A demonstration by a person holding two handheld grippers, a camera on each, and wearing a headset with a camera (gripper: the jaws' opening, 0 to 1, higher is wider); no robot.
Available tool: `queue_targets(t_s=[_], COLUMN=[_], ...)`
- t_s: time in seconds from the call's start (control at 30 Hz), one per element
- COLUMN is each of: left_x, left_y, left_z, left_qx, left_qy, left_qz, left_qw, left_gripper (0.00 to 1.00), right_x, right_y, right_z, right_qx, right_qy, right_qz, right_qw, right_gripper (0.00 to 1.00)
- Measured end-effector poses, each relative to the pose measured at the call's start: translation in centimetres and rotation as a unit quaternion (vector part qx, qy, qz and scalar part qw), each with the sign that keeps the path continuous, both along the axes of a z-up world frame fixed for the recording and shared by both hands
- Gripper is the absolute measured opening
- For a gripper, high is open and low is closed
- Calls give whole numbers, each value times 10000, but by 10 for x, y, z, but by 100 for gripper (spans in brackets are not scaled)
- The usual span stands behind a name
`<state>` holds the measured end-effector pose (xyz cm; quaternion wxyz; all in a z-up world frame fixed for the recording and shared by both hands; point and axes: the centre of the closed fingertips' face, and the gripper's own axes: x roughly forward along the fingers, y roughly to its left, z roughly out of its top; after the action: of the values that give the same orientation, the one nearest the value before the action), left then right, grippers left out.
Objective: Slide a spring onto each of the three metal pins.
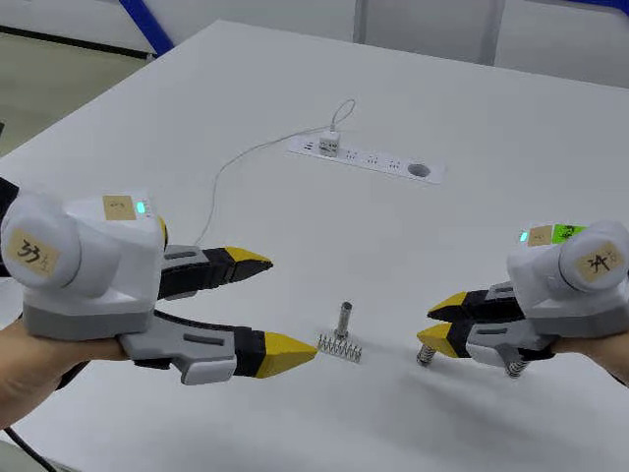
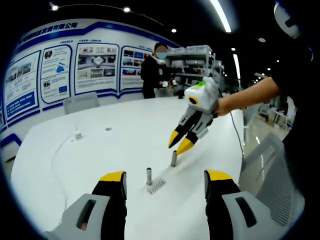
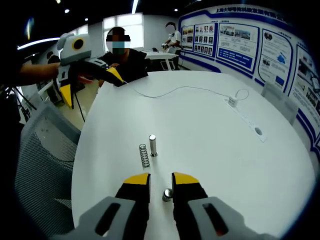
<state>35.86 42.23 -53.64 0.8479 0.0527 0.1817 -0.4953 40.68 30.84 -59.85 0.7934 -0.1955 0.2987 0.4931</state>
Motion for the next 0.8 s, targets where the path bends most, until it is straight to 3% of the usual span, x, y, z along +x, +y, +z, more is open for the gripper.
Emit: queue_targets(t_s=[0.13,0.33,0.57,0.8], left_x=[-1,1,5,5], left_y=[5,13,24,30], left_z=[-1,2,4,-1], left_qx=[-15,-88,-204,-160], left_qy=[10,-8,4,47], left_qz=[65,182,350,372], left_qw=[10000,9998,9992,9992], left_gripper=[64,64,64,63], right_x=[-2,-14,-14,-7], right_y=[18,43,56,59], right_z=[2,-20,-41,-57], right_qx=[35,-113,-315,-532], right_qy=[-18,70,173,239], right_qz=[151,360,491,475], right_qw=[9999,9993,9981,9972], right_gripper=[18,17,17,17])
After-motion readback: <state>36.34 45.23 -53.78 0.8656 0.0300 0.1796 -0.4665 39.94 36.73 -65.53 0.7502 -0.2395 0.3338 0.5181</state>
